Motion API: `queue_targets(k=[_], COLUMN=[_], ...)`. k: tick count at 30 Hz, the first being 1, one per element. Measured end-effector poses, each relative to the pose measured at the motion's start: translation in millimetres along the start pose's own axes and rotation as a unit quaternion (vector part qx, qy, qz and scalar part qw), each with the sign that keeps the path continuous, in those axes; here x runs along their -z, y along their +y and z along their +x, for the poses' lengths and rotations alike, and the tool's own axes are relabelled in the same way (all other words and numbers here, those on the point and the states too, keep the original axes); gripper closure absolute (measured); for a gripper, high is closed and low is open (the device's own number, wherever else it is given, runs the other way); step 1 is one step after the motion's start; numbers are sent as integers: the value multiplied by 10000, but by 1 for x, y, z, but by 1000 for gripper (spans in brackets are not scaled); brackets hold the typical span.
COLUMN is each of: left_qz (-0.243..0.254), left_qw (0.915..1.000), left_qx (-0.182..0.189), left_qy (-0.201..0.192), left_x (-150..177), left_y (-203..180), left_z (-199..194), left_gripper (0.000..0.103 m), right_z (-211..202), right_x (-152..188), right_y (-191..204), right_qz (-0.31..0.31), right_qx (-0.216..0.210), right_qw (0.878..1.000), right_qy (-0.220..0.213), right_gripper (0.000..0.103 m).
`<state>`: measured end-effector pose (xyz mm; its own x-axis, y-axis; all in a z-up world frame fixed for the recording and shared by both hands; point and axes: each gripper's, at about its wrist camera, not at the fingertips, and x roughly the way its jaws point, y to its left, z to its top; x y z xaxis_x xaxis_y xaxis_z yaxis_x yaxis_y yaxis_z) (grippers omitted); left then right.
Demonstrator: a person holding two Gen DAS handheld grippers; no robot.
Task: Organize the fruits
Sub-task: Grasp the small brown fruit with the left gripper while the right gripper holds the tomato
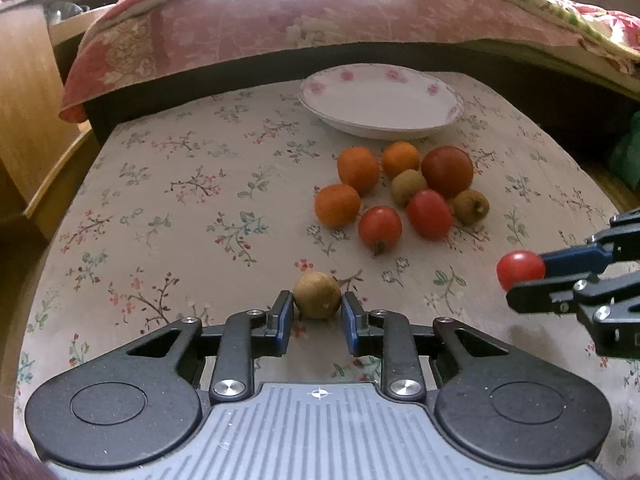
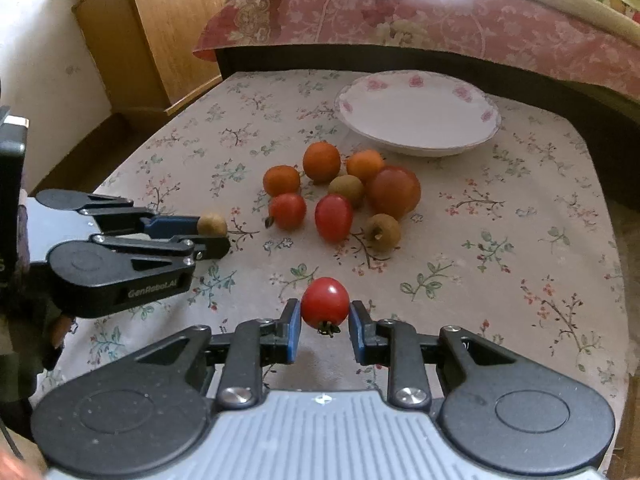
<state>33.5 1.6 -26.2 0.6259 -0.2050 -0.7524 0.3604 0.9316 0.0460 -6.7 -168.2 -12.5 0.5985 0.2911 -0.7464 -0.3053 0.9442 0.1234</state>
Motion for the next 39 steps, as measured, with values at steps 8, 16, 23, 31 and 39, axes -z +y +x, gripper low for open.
queue_targets(k=[8,16,23,31,39], left_qz=[244,138,-49,64,-31], left_qw=[9995,9997,10000,10000,9999], left_qx=[-205,-180,-56,1,154], left_qy=[20,7,-12,18,2], left_x=[2,-3,-5,-6,-13], left_y=[-6,-3,-1,-8,-9], left_z=[-2,5,7,4,2], left_gripper=[60,54,60,70,70], right_z=[12,15,16,10,8], right_x=[1,2,3,-1,-11], right_y=[-3,-7,-9,-14,-17], right_qz=[-57,101,189,223,337], right_qx=[109,146,137,235,233], right_qw=[9998,9998,9997,9994,9990], right_qy=[138,118,57,-96,-178], right_gripper=[75,75,75,75,75])
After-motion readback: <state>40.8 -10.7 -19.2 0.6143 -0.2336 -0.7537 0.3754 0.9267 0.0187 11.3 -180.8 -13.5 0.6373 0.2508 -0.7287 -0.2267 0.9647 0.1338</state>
